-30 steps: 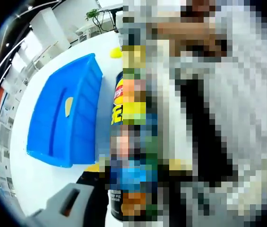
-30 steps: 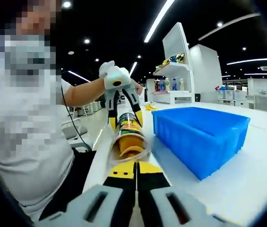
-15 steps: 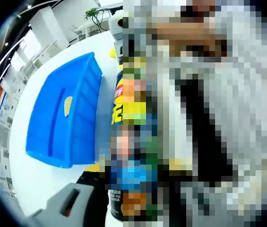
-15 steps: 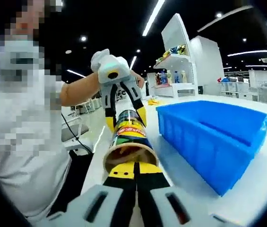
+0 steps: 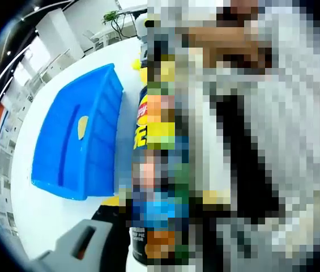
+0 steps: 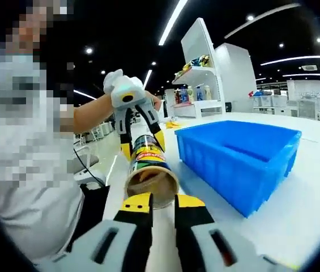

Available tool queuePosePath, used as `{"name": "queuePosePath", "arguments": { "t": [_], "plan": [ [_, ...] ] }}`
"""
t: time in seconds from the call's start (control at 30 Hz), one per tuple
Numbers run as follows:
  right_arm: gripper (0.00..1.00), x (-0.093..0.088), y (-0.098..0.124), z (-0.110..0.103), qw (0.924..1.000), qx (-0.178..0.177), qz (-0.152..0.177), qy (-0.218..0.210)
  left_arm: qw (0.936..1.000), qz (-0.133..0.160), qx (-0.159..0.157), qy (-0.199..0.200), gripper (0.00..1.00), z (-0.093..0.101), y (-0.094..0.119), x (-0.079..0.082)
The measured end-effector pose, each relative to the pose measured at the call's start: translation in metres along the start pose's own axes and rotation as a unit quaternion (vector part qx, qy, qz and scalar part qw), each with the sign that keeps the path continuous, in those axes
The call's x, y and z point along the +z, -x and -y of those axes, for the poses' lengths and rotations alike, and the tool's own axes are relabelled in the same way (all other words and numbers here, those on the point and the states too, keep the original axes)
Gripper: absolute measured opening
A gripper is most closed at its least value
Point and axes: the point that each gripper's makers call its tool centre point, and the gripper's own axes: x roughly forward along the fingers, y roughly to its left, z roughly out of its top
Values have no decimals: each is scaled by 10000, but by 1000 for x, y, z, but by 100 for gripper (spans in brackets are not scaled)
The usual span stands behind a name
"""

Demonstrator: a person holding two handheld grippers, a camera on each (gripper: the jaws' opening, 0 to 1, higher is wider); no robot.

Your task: Open the lid of the chip container on the table, take out the chips, place them into the box in front of the container, and close the lid

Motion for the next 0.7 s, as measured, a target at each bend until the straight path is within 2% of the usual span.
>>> {"name": "queuePosePath", "arguments": {
  "t": [0.1,0.17,0.3,0.33,0.43,0.5,0.7],
  "plan": [
    [16,10,15,4,9986,-177,209,-455,10000,6,-8,6,46,0,0,0],
    [17,14,21,2,9971,-138,286,-686,10000,0,-11,8,46,1,0,1],
    [17,15,27,-7,9875,28,286,-1551,10000,-8,-10,7,46,1,0,1],
    [18,12,26,-7,9826,-18,229,-1842,10000,-5,-10,9,46,1,0,1],
    [19,18,27,-13,9764,96,350,-2129,10000,5,-6,12,46,2,0,1],
    [19,21,27,-13,9754,81,414,-2166,10000,17,-2,17,46,2,0,1],
    [19,15,23,-15,9695,97,387,-2420,10000,41,4,26,46,2,0,2]
  ]
}}
